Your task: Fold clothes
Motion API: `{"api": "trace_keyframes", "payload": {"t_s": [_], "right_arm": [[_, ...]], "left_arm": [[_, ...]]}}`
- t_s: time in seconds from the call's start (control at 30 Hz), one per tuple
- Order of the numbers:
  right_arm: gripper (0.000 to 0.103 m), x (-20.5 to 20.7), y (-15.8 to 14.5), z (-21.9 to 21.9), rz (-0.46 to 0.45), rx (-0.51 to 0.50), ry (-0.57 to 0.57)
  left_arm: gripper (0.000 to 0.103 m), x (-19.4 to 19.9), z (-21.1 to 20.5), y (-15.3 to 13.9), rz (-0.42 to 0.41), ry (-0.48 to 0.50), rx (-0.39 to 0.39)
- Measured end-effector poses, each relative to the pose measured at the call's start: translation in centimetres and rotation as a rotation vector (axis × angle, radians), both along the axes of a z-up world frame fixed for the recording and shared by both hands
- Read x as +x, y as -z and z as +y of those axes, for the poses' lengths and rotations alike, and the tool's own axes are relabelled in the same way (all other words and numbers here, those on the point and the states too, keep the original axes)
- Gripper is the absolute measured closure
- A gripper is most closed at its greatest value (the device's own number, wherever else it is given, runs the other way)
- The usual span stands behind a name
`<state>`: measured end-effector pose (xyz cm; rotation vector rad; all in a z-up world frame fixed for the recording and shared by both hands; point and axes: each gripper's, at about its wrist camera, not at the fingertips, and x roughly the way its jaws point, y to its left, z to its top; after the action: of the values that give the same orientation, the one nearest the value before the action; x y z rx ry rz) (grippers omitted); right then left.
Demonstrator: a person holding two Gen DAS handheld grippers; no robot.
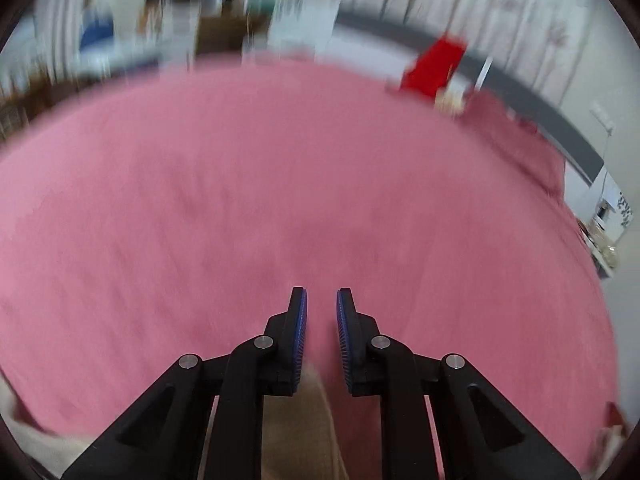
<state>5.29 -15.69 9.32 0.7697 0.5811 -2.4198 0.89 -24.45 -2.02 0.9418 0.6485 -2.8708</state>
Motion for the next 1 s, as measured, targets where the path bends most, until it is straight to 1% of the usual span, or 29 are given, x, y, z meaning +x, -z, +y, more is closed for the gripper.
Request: {"api": "trace_keyframes", "payload": {"t_s": [0.03, 0.07, 0.1, 0.13, 0.17, 0.27, 0.3, 0.33, 0.37, 0.4, 0.43, 0.5, 0.53, 0.6, 0.67, 0.7, 0.73, 0.8, 0.83, 0.87, 0.9, 1.0], "right_arm": [[0.033, 0.7, -1.5, 1.3, 0.030, -0.041, -0.009], [0.018, 1.2, -2.6, 2.4, 0.047, -0.065, -0.009], [0.011, 1.7, -3.2, 3.5, 0.036, -0.070, 0.001], [0.011, 2.2, -3.6, 4.5, 0.008, -0.075, 0.011], [0.011, 2.5, -3.2, 5.6, -0.024, -0.043, 0.017], [0.012, 3.2, 0.2, 9.1, -0.126, 0.156, 0.034], [0.014, 4.1, 2.0, 10.8, -0.173, 0.209, 0.048], [0.014, 5.4, 4.2, 13.1, -0.257, 0.229, 0.054], [0.014, 6.8, 5.9, 15.4, -0.333, 0.197, 0.055], [0.014, 8.1, 6.1, 17.5, -0.352, 0.113, 0.058], [0.013, 9.3, 5.7, 19.2, -0.366, 0.032, 0.052], [0.013, 9.8, 4.5, 21.1, -0.433, -0.091, 0.022], [0.013, 9.3, 3.6, 22.0, -0.459, -0.170, 0.029], [0.013, 6.8, 1.8, 23.8, -0.505, -0.349, 0.099], [0.013, 3.0, 0.9, 24.9, -0.586, -0.468, 0.191], [0.013, 1.2, 1.0, 25.0, -0.646, -0.504, 0.209], [0.013, -0.9, 1.7, 24.6, -0.749, -0.537, 0.215], [0.013, -3.0, 3.9, 23.3, -0.982, -0.570, 0.206], [0.009, -4.4, 5.3, 22.4, -1.109, -0.597, 0.190], [0.006, -4.4, 6.6, 21.7, -1.194, -0.628, 0.168], [0.003, -3.9, 7.4, 21.1, -1.230, -0.653, 0.147], [0.003, -4.1, 8.0, 18.2, -1.319, -0.760, 0.068]], "left_arm": [[0.077, 0.1, 0.0, 0.0, 0.000, 0.000, 0.001], [0.077, 0.2, 0.0, 0.0, -0.001, -0.001, -0.001], [0.077, 0.3, 0.0, -0.1, -0.001, -0.001, -0.003], [0.077, 0.4, 0.1, -0.1, -0.001, -0.002, -0.006], [0.077, 0.6, 0.1, -0.2, -0.001, -0.001, -0.006], [0.077, 1.0, -0.2, -0.3, -0.001, 0.001, 0.008], [0.077, 1.0, -0.3, -0.3, 0.000, 0.002, 0.009], [0.077, 0.8, -0.3, -0.4, -0.001, 0.002, 0.008], [0.077, 0.6, -0.4, -0.5, -0.001, 0.002, 0.008], [0.077, 0.6, -0.4, -0.5, -0.002, 0.002, 0.006], [0.077, 0.6, -0.4, -0.6, -0.001, 0.002, 0.005], [0.077, 0.6, -0.4, -0.7, -0.001, 0.003, 0.007], [0.077, 0.6, -0.3, -0.7, -0.001, 0.003, 0.008], [0.077, 0.7, -0.2, -0.8, 0.000, 0.003, 0.010], [0.077, 0.6, -0.3, -0.7, 0.001, 0.004, 0.014], [0.077, 0.6, -0.3, -0.7, 0.002, 0.005, 0.016], [0.077, 0.5, -0.4, -0.7, 0.003, 0.005, 0.017], [0.077, 0.5, -0.5, -0.6, 0.006, 0.007, 0.021], [0.077, 0.5, -0.5, -0.5, 0.008, 0.007, 0.021], [0.077, 0.5, -0.6, -0.5, 0.010, 0.008, 0.021], [0.077, 0.5, -0.6, -0.5, 0.012, 0.008, 0.021], [0.077, 0.5, -0.8, -0.4, 0.014, 0.010, 0.025]]}}
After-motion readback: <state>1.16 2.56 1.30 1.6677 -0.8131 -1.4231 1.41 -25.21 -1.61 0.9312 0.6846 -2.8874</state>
